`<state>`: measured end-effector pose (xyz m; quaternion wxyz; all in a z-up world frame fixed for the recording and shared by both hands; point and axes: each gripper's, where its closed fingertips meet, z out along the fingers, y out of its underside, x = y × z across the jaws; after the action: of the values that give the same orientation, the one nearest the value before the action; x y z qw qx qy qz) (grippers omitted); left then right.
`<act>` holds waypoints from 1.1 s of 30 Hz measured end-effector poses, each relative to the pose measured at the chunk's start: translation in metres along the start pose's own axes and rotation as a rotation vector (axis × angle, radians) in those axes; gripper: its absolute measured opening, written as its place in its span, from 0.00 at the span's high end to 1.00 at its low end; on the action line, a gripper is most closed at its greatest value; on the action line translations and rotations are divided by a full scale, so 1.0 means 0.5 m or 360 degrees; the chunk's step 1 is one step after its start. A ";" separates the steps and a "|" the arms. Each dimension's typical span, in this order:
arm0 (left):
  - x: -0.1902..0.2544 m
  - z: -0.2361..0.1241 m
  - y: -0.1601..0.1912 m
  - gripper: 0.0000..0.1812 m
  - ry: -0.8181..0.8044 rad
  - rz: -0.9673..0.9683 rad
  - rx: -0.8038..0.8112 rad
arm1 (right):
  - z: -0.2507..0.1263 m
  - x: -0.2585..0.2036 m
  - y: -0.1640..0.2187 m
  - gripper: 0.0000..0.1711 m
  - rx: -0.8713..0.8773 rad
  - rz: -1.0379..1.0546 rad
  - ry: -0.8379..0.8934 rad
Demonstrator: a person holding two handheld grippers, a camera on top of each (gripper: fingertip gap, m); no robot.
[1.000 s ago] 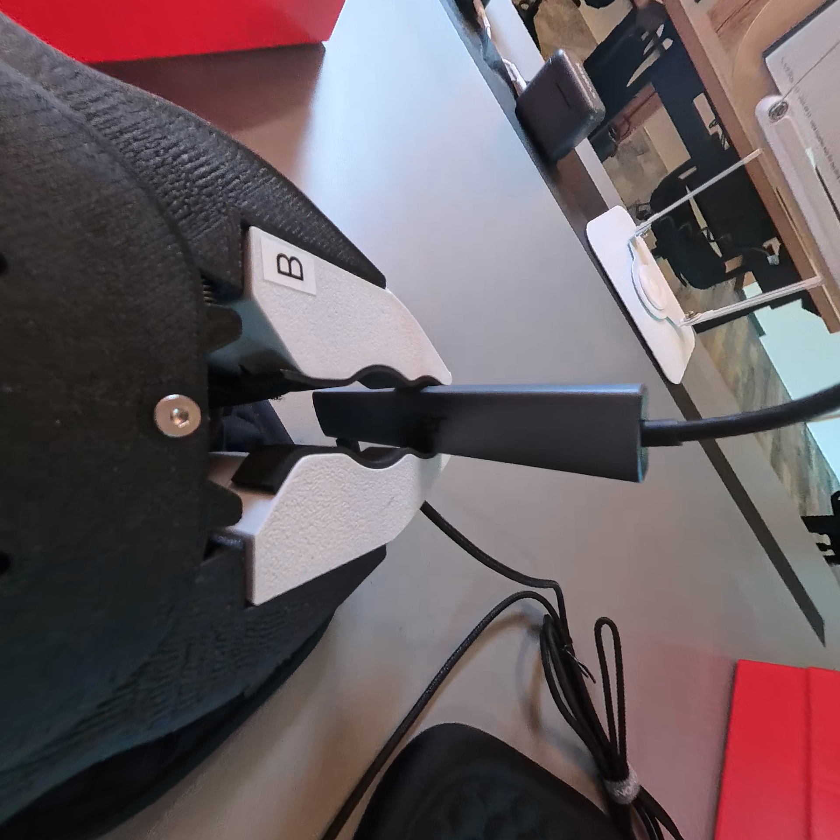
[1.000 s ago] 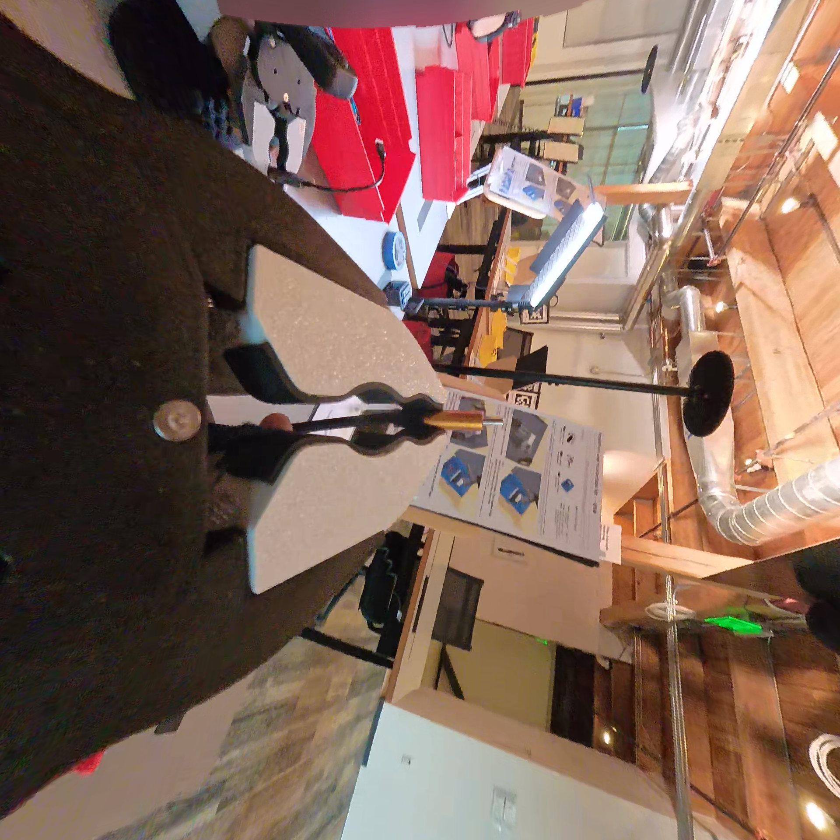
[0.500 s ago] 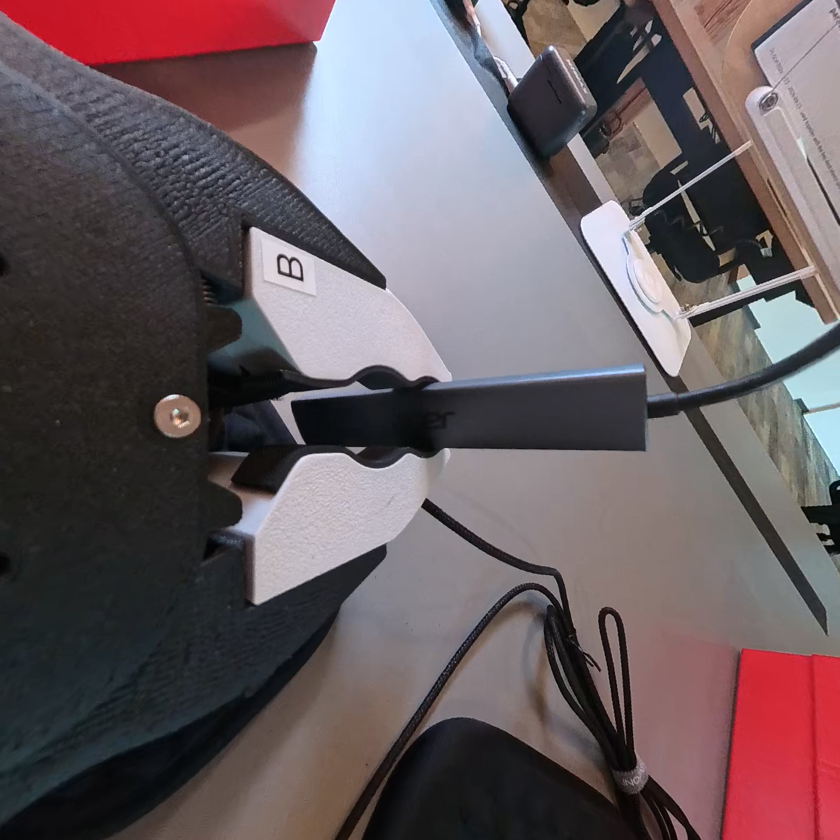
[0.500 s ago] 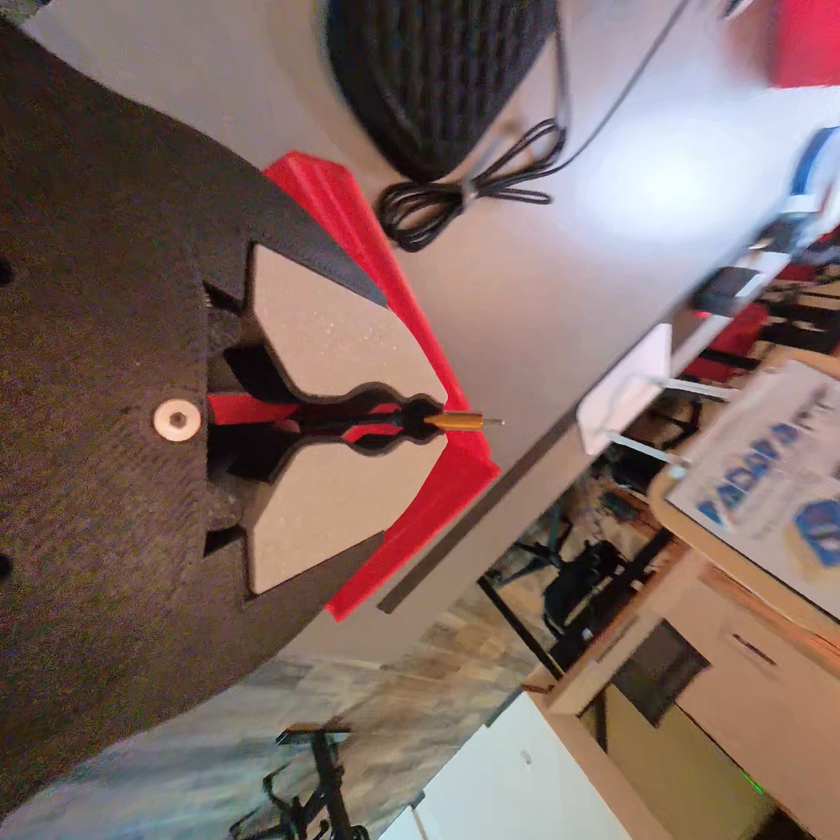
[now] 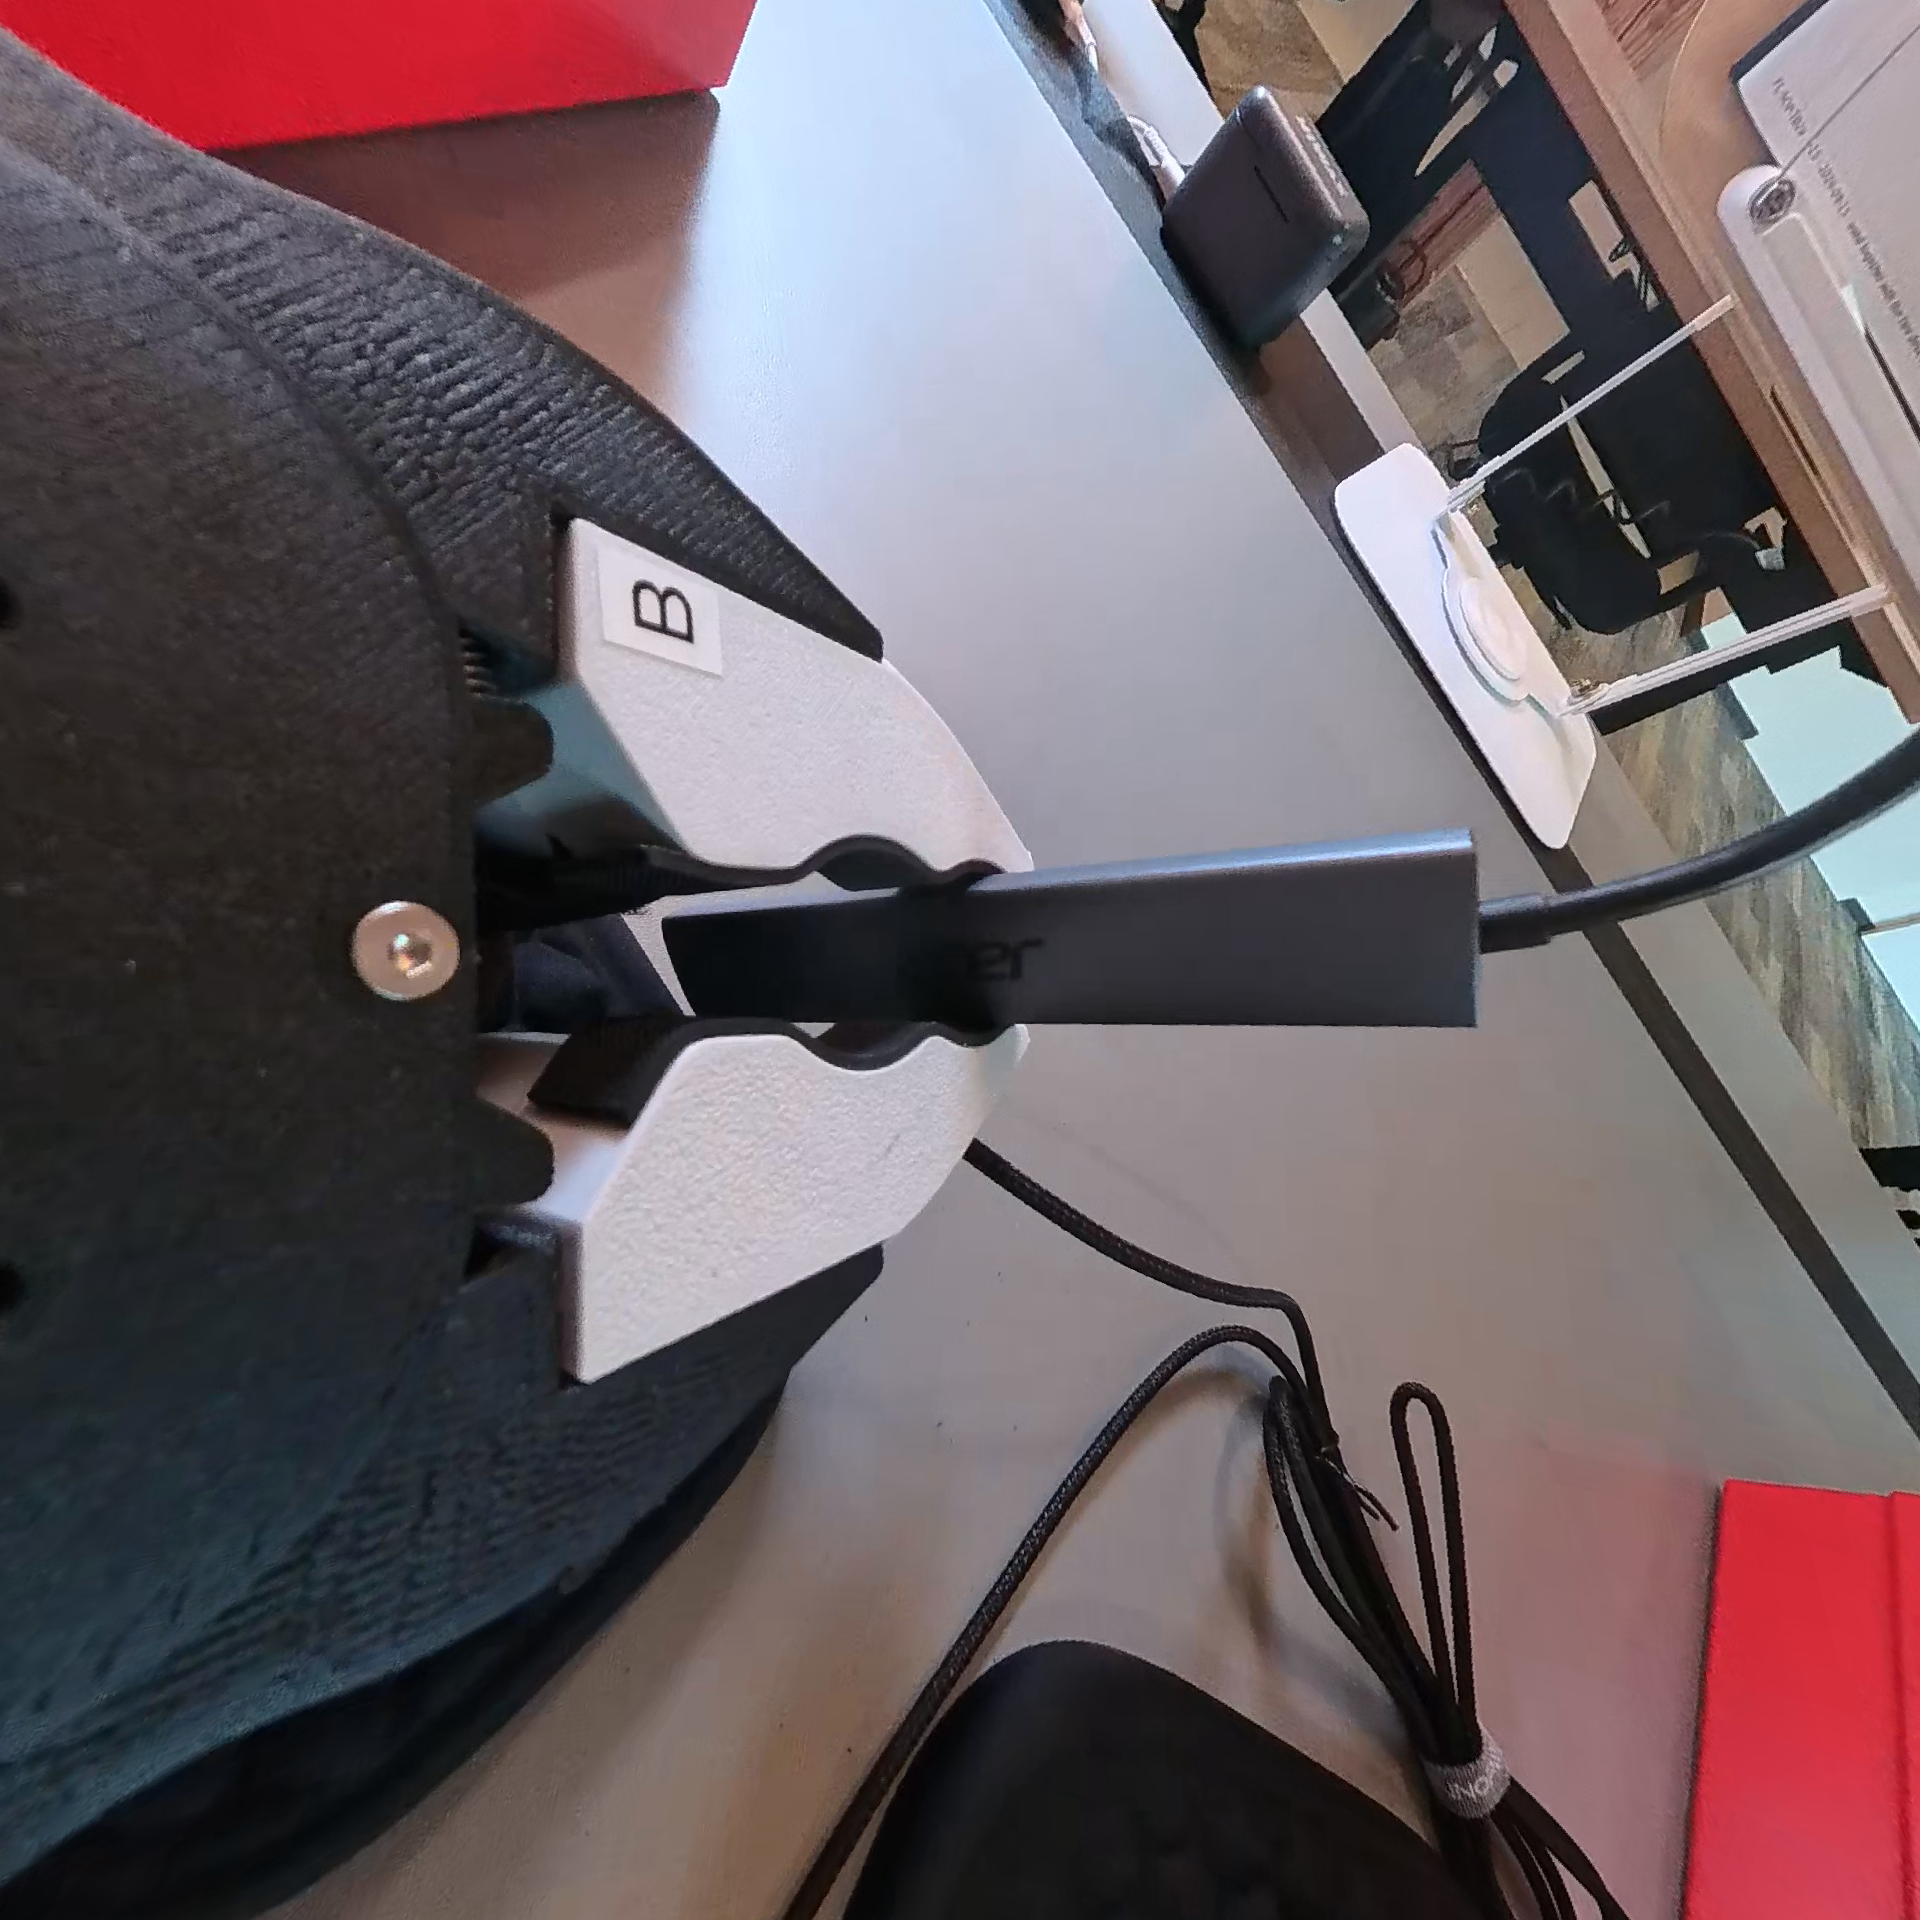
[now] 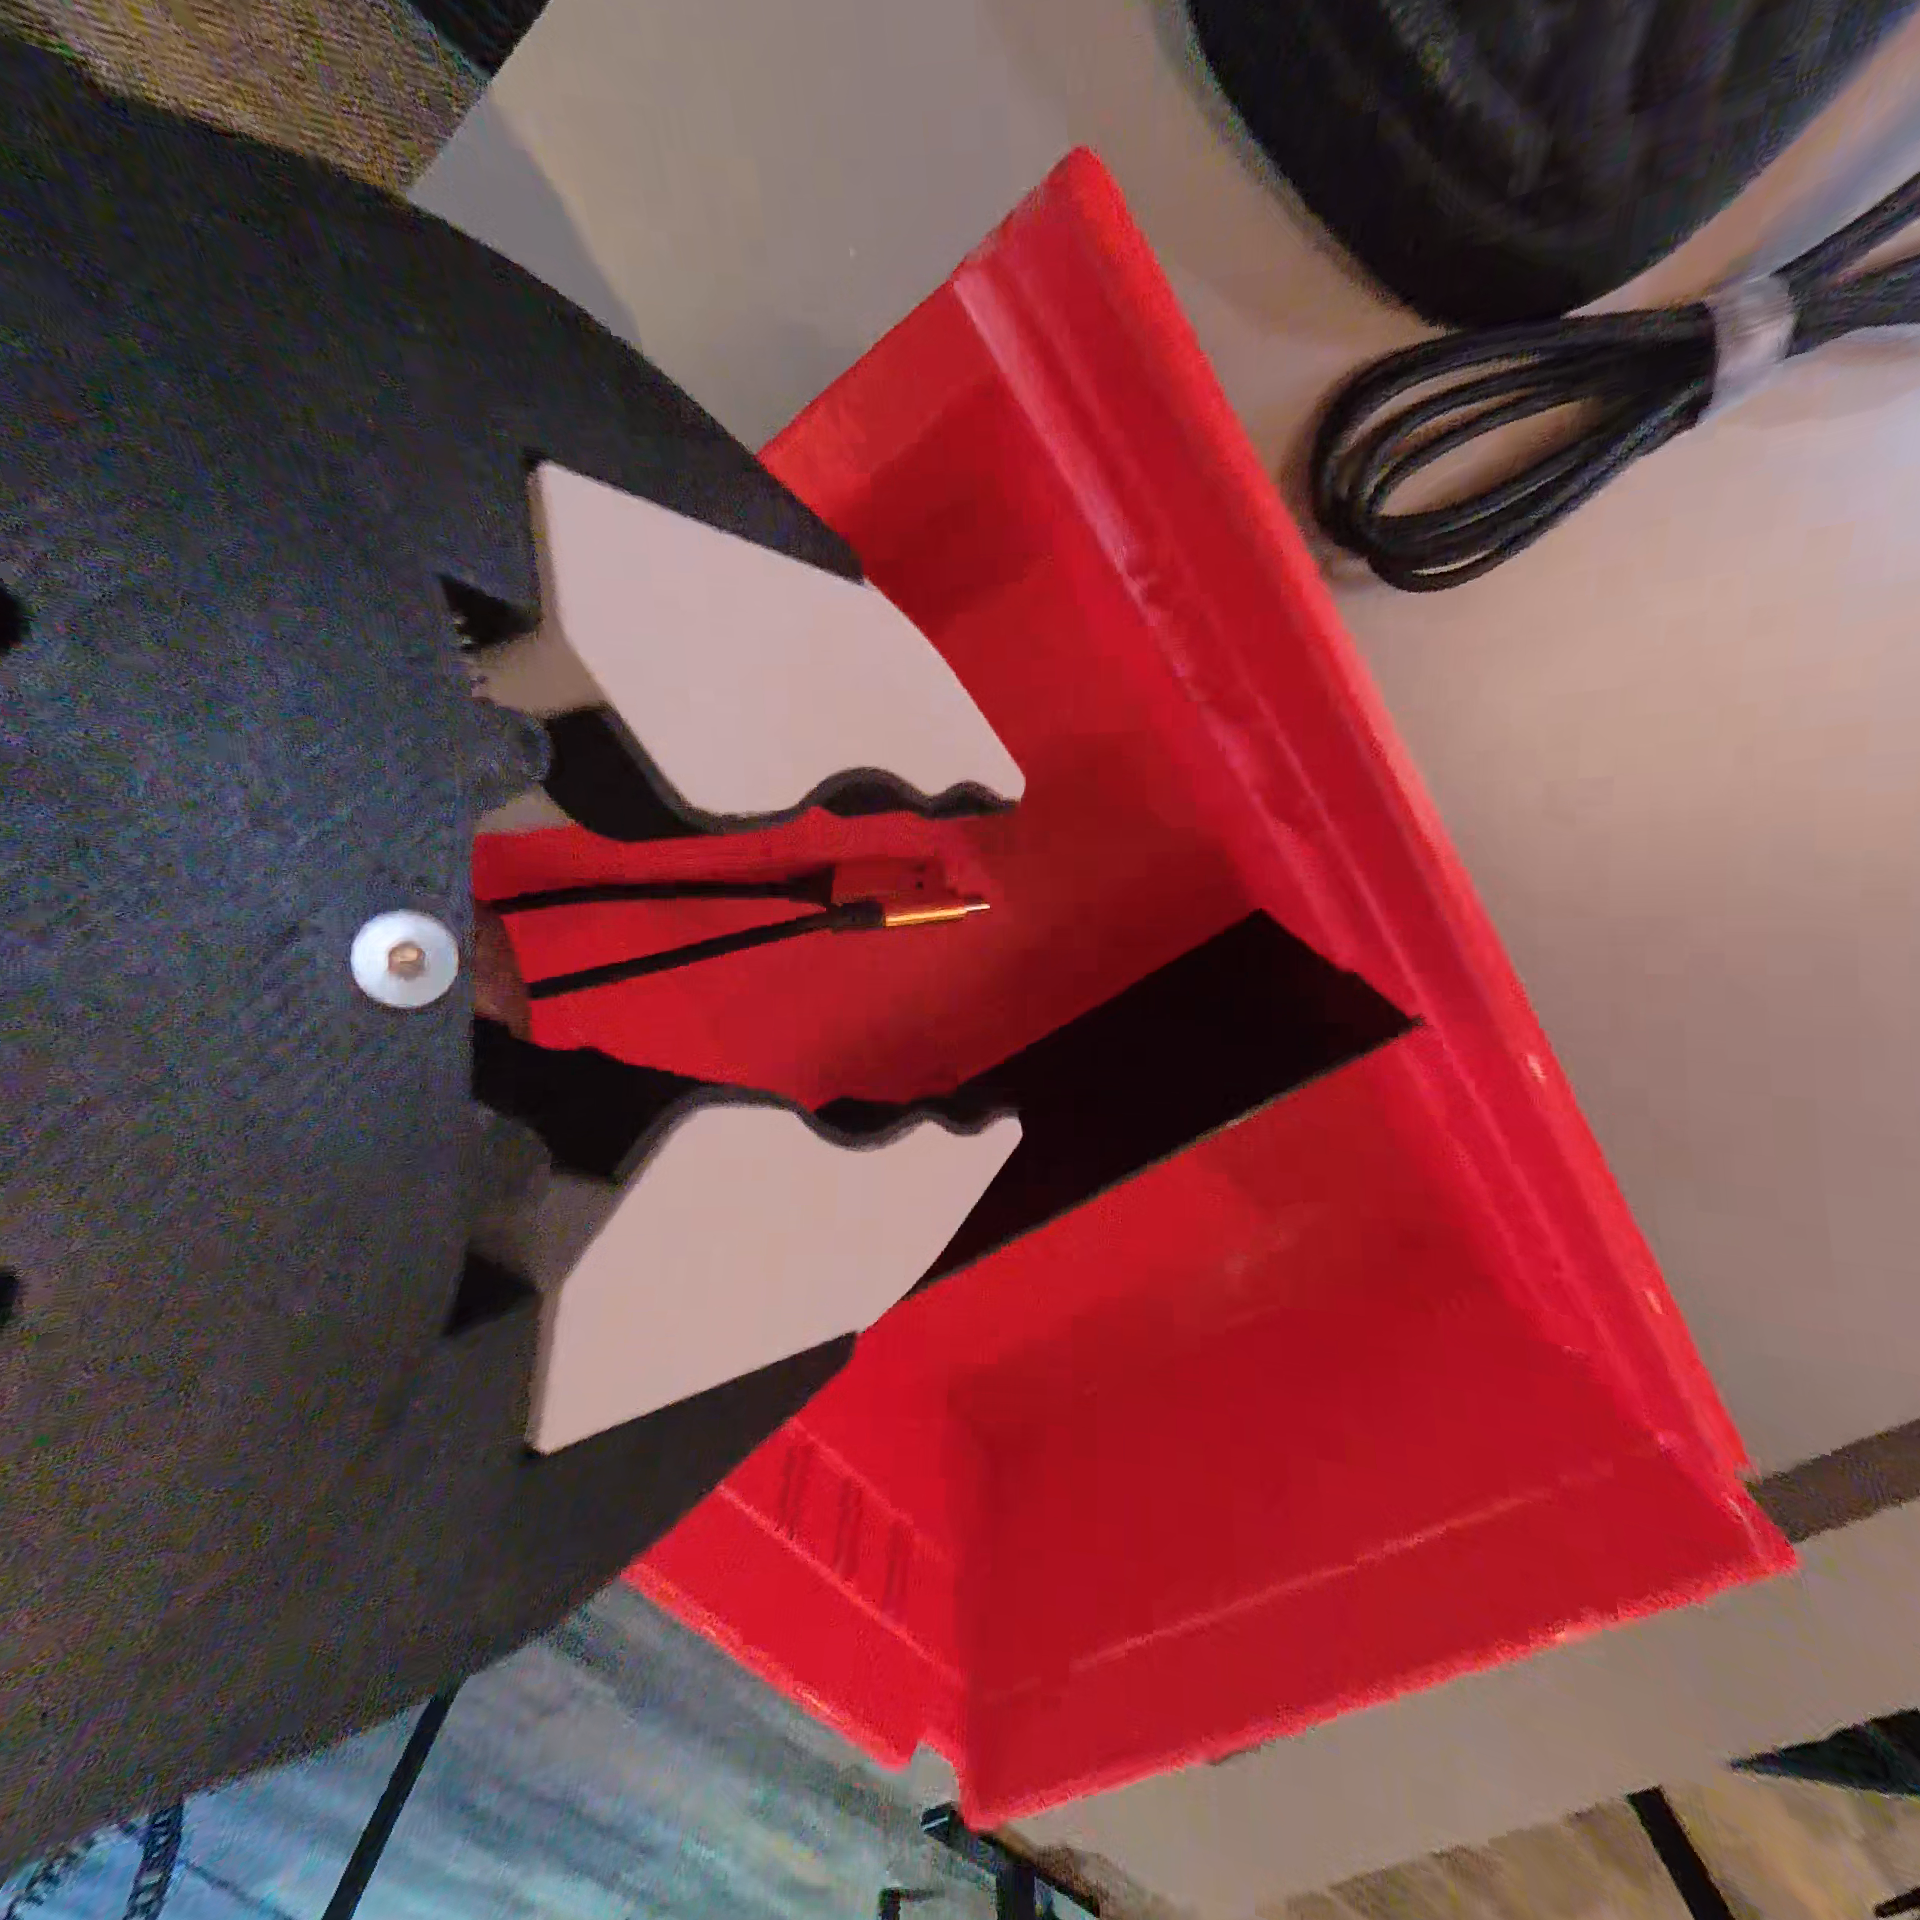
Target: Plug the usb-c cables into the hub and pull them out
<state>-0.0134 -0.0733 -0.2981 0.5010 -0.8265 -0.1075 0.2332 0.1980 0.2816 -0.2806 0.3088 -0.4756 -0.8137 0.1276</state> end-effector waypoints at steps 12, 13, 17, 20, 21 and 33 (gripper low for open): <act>-0.002 -0.003 -0.003 0.88 0.0039 -0.0064 0.0028 | -0.194 -0.188 -0.406 0.49 0.1443 0.0154 -0.0086; -0.003 -0.004 -0.004 0.88 0.0052 -0.0085 0.0040 | -0.176 -0.234 -0.434 0.54 0.1472 0.0110 -0.0156; -0.010 -0.016 -0.016 0.88 0.0135 -0.0235 0.0131 | -0.049 -0.403 -0.510 0.61 0.1338 -0.0030 -0.0464; -0.020 -0.030 -0.029 0.88 0.0170 -0.0342 0.0244 | 0.020 -0.495 -0.552 0.71 0.1273 0.0121 -0.0720; -0.023 -0.034 -0.032 0.89 0.0182 -0.0368 0.0273 | 0.044 -0.520 -0.559 0.72 0.1194 0.0200 -0.0804; -0.023 -0.097 -0.091 0.89 0.0425 -0.0576 0.0715 | 0.119 -0.587 -0.669 0.80 0.1145 0.0802 -0.1234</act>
<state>0.0034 -0.0942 -0.2359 0.7140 -0.6859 -0.1320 0.0477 0.0331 -0.1360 -0.2711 0.0906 -0.4383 -0.6346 0.6301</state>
